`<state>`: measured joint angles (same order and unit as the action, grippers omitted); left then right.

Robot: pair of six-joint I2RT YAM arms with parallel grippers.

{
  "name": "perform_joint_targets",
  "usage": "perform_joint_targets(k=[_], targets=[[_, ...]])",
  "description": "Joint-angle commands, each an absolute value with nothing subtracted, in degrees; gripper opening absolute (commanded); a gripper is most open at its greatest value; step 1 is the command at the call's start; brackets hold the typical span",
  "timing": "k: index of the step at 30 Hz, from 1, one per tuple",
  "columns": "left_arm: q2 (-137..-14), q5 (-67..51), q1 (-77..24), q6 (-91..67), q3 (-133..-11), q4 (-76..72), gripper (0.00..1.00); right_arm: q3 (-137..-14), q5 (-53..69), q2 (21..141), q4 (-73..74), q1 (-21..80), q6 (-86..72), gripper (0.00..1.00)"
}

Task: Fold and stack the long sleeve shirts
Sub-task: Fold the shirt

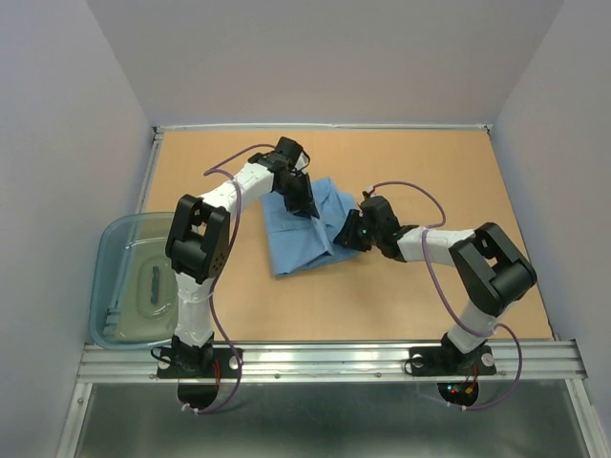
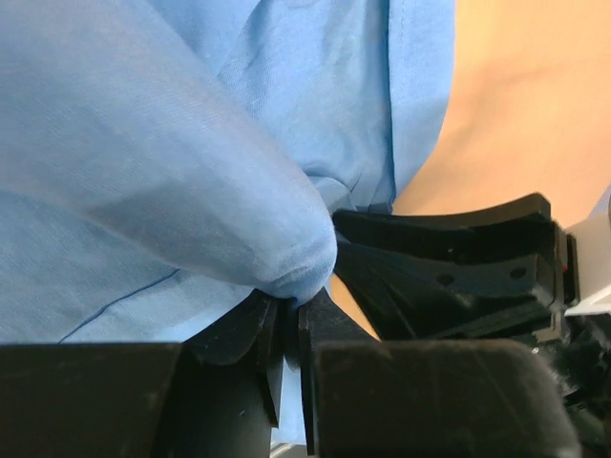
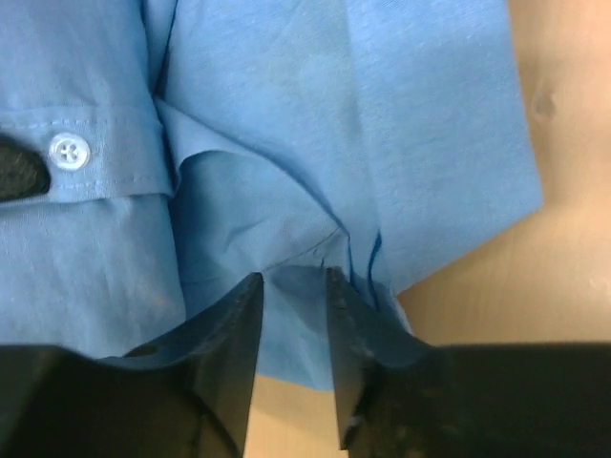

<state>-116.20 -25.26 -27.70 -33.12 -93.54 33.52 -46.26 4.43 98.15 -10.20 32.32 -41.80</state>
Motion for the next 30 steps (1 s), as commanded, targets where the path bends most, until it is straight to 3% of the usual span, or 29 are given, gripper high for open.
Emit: perform_joint_targets(k=[1, 5, 8, 15, 21, 30], targets=[[-114.26, -26.28, -28.82, -32.96, -97.29, 31.55, 0.28, -44.47, 2.20, 91.69, -9.05, 32.61, -39.55, 0.43], [-111.98, -25.93, -30.06, -32.78, -99.66, 30.85, 0.48, -45.35, -3.67, 86.41, -4.32, 32.61, -37.71, 0.54], [-110.22, -26.01, -30.85, -32.96, -100.54, 30.06, 0.54, -46.14, -7.64, 82.36, -0.80, 32.52, -36.04, 0.62], [-106.09, -28.39, -31.29, -34.10, -101.60, 27.69, 0.55, -49.21, -8.89, 76.73, 3.78, 32.52, -30.07, 0.75], [-99.43, -19.79, -30.15, -33.75, -100.38, 28.21, 0.56, -55.10, 2.17, 81.90, 4.04, 32.43, -30.49, 0.75], [-84.91, -13.36, -20.31, -33.84, -75.96, 21.71, 0.56, -64.86, 10.54, 94.47, 4.04, 32.61, -31.73, 0.75]])
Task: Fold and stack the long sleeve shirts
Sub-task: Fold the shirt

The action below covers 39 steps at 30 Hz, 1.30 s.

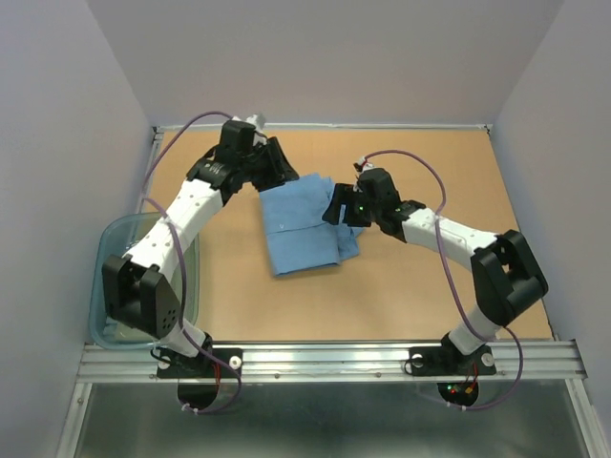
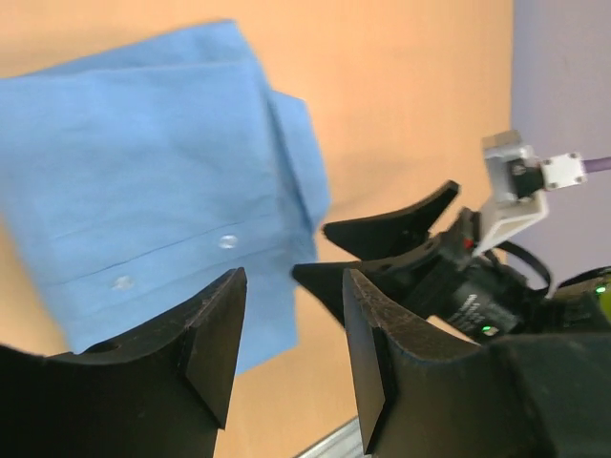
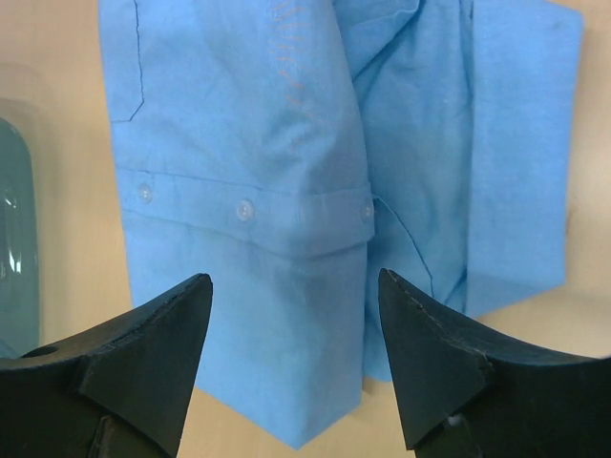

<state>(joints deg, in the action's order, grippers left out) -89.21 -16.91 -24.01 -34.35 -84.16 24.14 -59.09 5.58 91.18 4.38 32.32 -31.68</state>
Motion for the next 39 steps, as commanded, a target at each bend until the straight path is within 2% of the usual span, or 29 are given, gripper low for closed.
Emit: perform_joint_targets(k=[1, 5, 12, 14, 16, 18, 20, 21, 24, 31, 39], targets=[[-84.21, -13.36, -19.61, -33.66, -73.94, 21.36, 0.56, -65.39, 10.63, 95.27, 4.04, 32.61, -31.64, 0.75], [-80.78, -13.62, -17.67, -32.61, -63.84, 19.17, 0.56, -67.67, 8.00, 98.87, 4.04, 32.61, -31.29, 0.72], [-78.66, -14.24, -16.70, -31.82, -55.82, 16.88, 0.56, -71.28, 8.61, 103.44, 4.04, 32.61, -29.80, 0.50], [-78.57, -14.06, -16.70, -31.64, -54.76, 16.53, 0.56, -71.80, 8.87, 104.23, 4.13, 32.61, -29.53, 0.47], [-78.49, -14.24, -16.52, -31.38, -54.06, 16.17, 0.55, -71.98, 8.79, 105.02, 4.13, 32.61, -29.36, 0.38], [-78.66, -14.41, -16.52, -31.38, -53.70, 16.00, 0.55, -71.98, 8.27, 105.21, 4.04, 32.61, -29.18, 0.35], [-78.58, -14.33, -16.44, -31.03, -53.44, 16.00, 0.55, -72.16, 7.04, 104.86, 4.13, 32.61, -28.66, 0.23], [-78.57, -13.98, -16.44, -30.76, -53.26, 16.00, 0.55, -72.33, 6.60, 104.59, 4.30, 32.52, -27.96, 0.13], [-78.57, -13.62, -16.35, -30.41, -52.91, 16.26, 0.55, -73.91, 5.28, 103.54, 5.27, 32.52, -25.94, 0.01], [-78.40, -13.97, -16.26, -30.24, -53.09, 16.08, 0.55, -76.64, 6.59, 103.88, 7.91, 31.47, -22.06, 0.00], [-81.38, -15.03, -16.26, -30.50, -52.56, 13.71, 0.54, -78.22, 13.35, 104.50, 8.35, 29.71, -21.09, 0.00]])
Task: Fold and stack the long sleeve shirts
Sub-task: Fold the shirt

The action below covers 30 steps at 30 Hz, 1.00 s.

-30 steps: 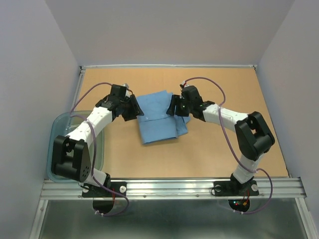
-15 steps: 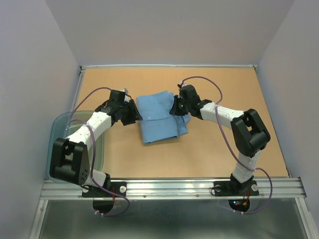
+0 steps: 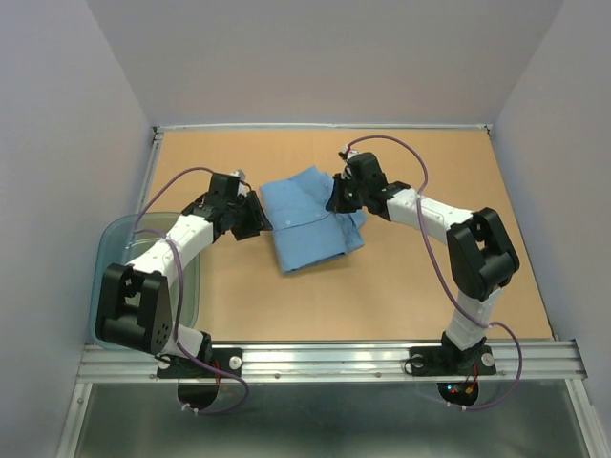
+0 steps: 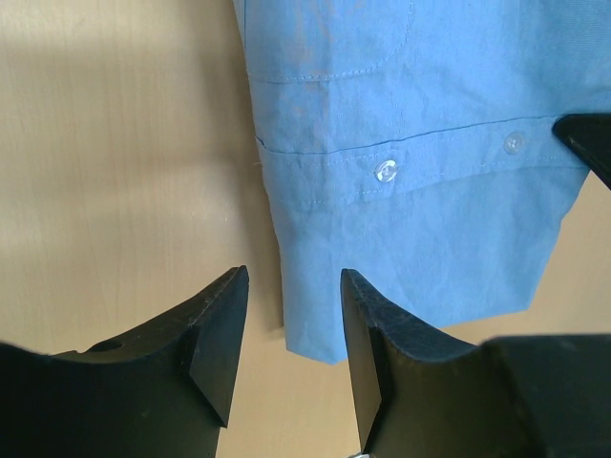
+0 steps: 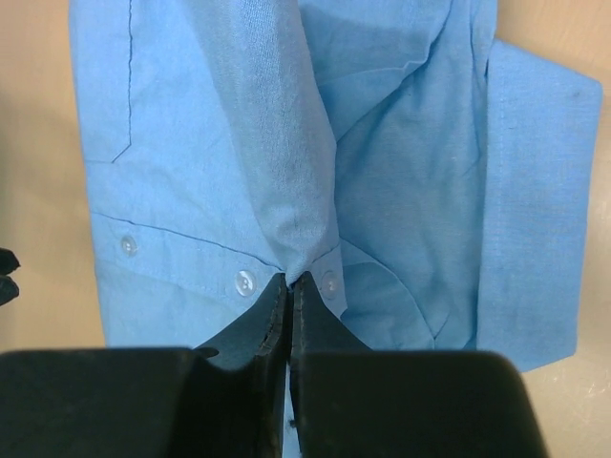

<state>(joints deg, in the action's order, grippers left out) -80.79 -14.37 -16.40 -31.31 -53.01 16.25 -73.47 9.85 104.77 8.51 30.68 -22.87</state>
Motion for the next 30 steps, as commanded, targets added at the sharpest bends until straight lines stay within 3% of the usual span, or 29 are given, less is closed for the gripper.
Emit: perform_joint_targets(k=[1, 12, 30], targets=[[-82.43, -15.12, -16.26, -30.93, -52.47, 13.19, 0.54, -78.57, 13.97, 104.68, 8.44, 29.36, -21.01, 0.01], [-88.86, -22.06, -16.26, -36.91, -51.24, 3.43, 0.50, -82.88, 21.08, 105.99, 10.63, 26.28, -19.34, 0.01], [-95.71, -24.35, -16.26, -42.19, -51.77, -3.78, 0.46, -87.98, 26.36, 119.87, 11.34, 17.85, -14.50, 0.00]])
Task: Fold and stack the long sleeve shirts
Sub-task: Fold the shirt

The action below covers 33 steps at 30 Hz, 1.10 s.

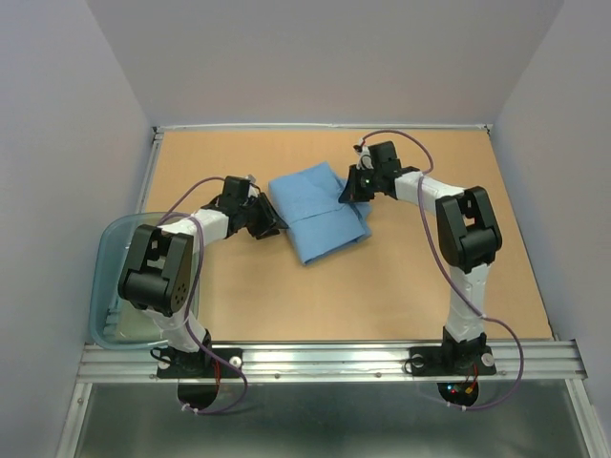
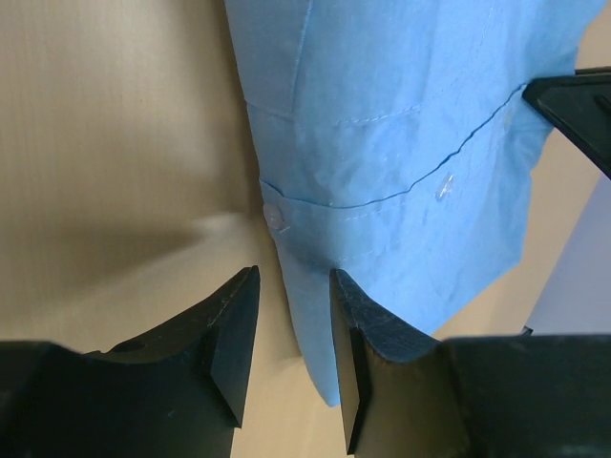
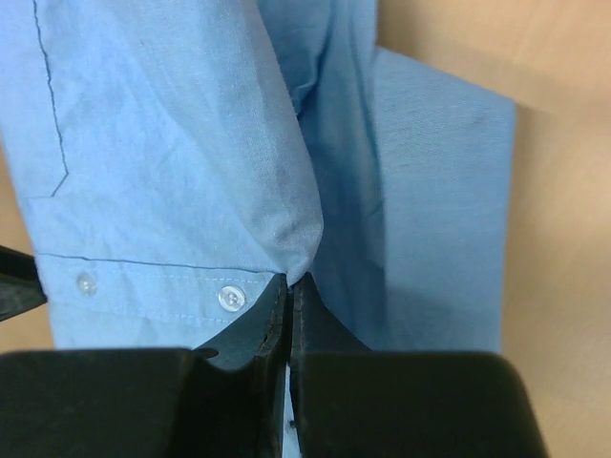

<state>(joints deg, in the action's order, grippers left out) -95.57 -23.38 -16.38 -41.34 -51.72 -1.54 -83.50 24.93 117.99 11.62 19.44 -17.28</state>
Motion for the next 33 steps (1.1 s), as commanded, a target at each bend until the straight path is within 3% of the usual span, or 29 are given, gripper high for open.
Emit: perform_joint_targets(k=[1, 7, 10, 20, 33], targets=[[-95.80, -24.35, -16.26, -42.27, -51.94, -3.78, 0.46, -87.98, 26.28, 120.23, 11.34, 17.32, -14.24, 0.01], [-95.19, -24.52, -16.61, -42.10, -51.86, -3.69, 0.45, -88.42, 25.14, 120.85, 11.86, 16.87, -12.48, 0.02], [-94.75, -24.00, -16.87, -41.75, -51.33, -3.43, 0.45, -88.42, 23.30, 120.67, 11.95, 16.70, -11.78, 0.08], [-94.39, -22.50, -17.58, -40.08, -51.41, -2.11, 0.44, -89.21, 21.00, 116.37, 14.33, 16.70, -9.05, 0.04], [-104.32, -22.76, -18.81, -42.98, -60.47, -3.78, 0.26, -89.30, 23.29, 117.42, 14.33, 16.61, -9.93, 0.01]])
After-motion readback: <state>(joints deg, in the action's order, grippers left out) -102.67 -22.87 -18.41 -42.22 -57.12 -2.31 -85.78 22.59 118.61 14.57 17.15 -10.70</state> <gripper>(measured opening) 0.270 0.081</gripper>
